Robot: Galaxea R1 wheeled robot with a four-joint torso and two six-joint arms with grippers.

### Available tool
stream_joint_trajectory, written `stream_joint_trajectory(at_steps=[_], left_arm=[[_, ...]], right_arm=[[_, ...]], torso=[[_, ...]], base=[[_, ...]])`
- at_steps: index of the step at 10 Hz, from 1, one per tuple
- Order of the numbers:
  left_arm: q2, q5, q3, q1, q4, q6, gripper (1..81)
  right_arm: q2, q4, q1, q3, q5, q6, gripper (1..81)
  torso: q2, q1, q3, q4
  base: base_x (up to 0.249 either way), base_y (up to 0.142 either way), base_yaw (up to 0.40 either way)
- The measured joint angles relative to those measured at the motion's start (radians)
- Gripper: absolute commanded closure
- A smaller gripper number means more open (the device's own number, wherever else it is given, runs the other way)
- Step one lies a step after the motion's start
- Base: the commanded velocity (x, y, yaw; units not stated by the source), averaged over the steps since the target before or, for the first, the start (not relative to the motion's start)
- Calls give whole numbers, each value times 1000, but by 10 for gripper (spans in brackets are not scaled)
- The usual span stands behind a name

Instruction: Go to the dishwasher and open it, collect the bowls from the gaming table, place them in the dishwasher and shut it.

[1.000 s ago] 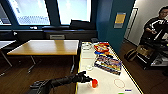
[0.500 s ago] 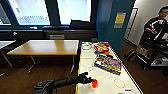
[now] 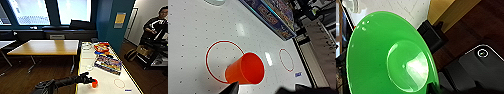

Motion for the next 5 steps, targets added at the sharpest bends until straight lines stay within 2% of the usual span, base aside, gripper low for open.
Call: stream_joint_trajectory(at_steps=[2,5], left_arm=[[11,5,0,-21,0,0,10],[25,8,-3,-21,1,0,10]], right_arm=[[9,-38,-45,51,26,-2,811],[-14,-87,-77,172,117,-4,811]], torso=[[0,0,0,0],[0,0,0,0]], base=[[0,0,0],[0,0,0]])
